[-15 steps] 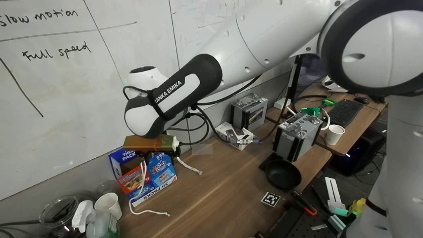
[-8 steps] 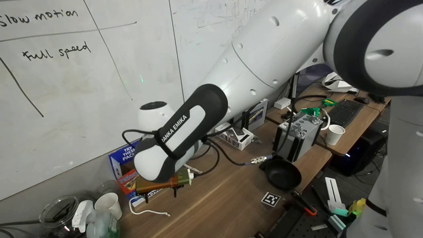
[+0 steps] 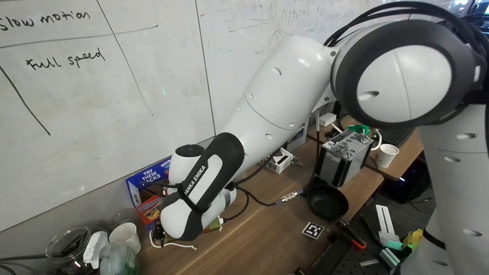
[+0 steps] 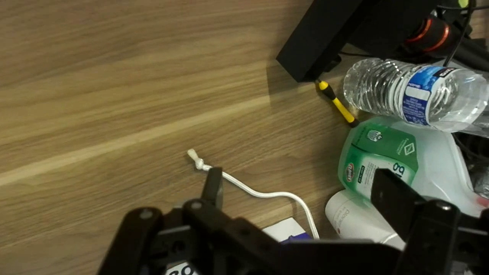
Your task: Put the ropes in the carton box
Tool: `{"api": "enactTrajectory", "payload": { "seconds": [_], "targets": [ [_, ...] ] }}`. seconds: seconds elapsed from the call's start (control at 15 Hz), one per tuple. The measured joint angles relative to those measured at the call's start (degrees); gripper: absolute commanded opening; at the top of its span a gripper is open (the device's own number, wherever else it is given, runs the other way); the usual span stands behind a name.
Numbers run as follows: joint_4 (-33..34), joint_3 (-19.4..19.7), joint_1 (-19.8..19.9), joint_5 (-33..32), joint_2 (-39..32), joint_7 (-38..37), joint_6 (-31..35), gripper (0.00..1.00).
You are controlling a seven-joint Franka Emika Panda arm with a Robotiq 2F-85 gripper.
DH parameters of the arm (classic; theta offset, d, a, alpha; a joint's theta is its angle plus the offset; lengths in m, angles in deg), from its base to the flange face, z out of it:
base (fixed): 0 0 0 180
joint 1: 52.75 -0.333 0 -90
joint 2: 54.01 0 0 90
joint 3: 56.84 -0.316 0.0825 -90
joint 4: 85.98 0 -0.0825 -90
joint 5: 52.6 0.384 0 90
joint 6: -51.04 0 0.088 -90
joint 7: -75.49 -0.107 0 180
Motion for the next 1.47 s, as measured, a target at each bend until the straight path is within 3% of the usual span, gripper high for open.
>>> {"api": "enactTrajectory", "payload": {
  "seconds": [0.4, 1.0, 1.47],
  "targets": [
    [6.2, 2.7, -2.5, -0.1, -6.9, 3.3, 8.2, 1.00],
    [13.0, 12.5, -10.7, -1.2, -14.5, 5.4, 19.1, 1.00],
    [15.7, 18.0, -14.8, -1.2, -17.4, 6.3, 22.8, 1.00]
  ]
}}
